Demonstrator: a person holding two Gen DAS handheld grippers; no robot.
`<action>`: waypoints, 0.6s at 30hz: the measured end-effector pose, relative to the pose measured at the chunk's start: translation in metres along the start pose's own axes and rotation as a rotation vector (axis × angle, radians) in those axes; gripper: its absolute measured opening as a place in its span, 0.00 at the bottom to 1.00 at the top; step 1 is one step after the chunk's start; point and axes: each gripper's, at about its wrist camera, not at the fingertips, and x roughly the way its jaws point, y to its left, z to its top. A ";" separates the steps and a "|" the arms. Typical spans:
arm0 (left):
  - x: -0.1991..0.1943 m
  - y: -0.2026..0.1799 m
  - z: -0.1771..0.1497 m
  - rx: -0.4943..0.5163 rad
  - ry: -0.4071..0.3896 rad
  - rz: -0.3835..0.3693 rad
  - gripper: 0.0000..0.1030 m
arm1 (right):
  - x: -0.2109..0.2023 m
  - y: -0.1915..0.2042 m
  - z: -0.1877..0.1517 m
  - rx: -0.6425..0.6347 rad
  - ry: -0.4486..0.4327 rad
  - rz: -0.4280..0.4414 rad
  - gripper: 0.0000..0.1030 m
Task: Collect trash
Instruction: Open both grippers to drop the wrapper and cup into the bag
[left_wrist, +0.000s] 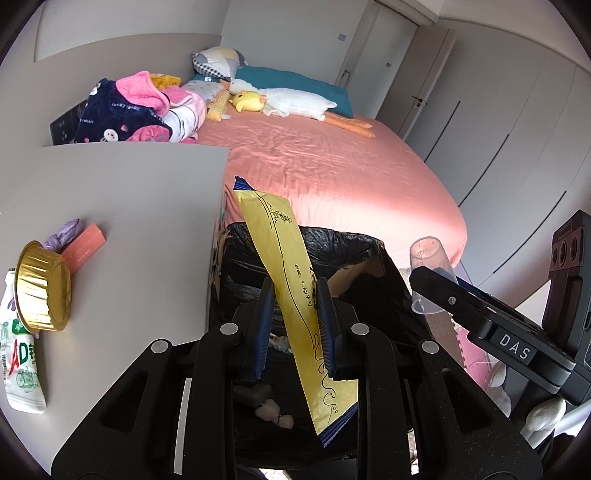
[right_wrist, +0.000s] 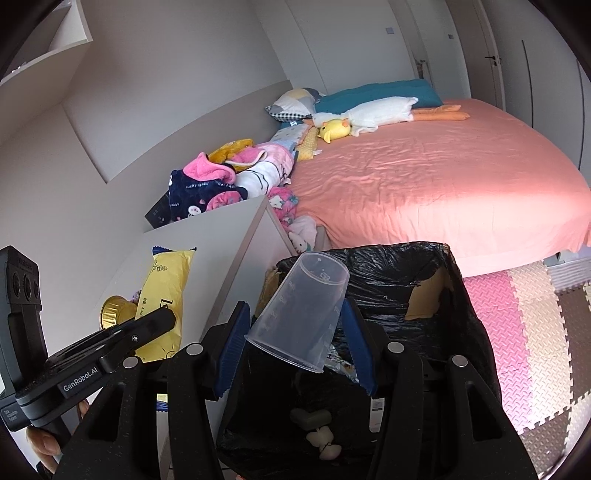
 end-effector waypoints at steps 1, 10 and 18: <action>0.002 -0.001 0.000 0.004 0.004 -0.003 0.22 | 0.000 -0.002 0.001 0.003 -0.001 -0.003 0.51; 0.015 -0.005 0.001 0.016 0.049 -0.004 0.94 | -0.005 -0.009 0.006 0.002 -0.031 -0.054 0.62; 0.006 0.008 0.003 -0.008 -0.005 0.058 0.94 | -0.008 -0.014 0.009 0.026 -0.060 -0.072 0.74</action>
